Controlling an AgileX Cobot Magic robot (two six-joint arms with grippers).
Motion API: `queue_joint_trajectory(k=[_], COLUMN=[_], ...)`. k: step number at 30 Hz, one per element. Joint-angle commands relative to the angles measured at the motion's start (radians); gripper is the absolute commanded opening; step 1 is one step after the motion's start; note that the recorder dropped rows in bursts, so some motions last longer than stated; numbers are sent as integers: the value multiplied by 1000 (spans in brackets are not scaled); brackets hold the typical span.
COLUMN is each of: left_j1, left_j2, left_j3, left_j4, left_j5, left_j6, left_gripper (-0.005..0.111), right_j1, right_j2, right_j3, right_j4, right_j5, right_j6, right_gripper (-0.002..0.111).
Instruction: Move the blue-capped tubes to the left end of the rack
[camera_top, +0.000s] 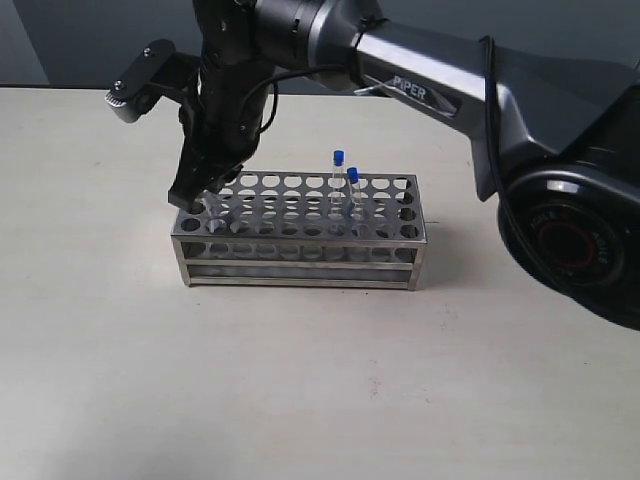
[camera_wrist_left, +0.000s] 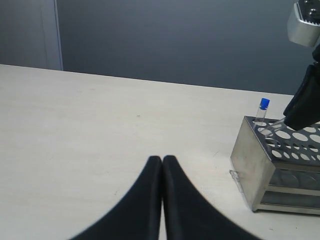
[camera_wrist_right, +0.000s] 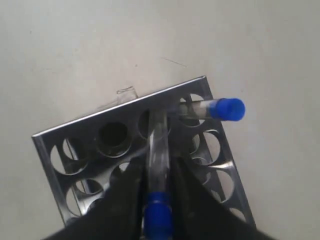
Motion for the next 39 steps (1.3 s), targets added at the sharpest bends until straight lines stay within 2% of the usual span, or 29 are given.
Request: queue_joint_trajectory(k=[1, 18, 24, 32, 39], left_j1=[-11, -11, -11, -11, -11], left_j2=[-5, -5, -5, -5, -5], left_j3=[-3, -3, -3, -3, -3], left_j4=[1, 1, 1, 1, 1], left_j5=[3, 3, 3, 3, 3], left_j6=[0, 0, 0, 0, 0], left_gripper=[1, 1, 1, 1, 1], right_j1=[21, 29, 29, 29, 28], right_j2=[25, 51, 51, 53, 51], right_j3=[4, 4, 4, 4, 6], right_j4=[10, 123, 185, 179, 130], right_j5=[-42, -94, -165, -139, -121], right_j6=[-16, -76, -72, -68, 13], right_gripper=[0, 0, 0, 0, 0])
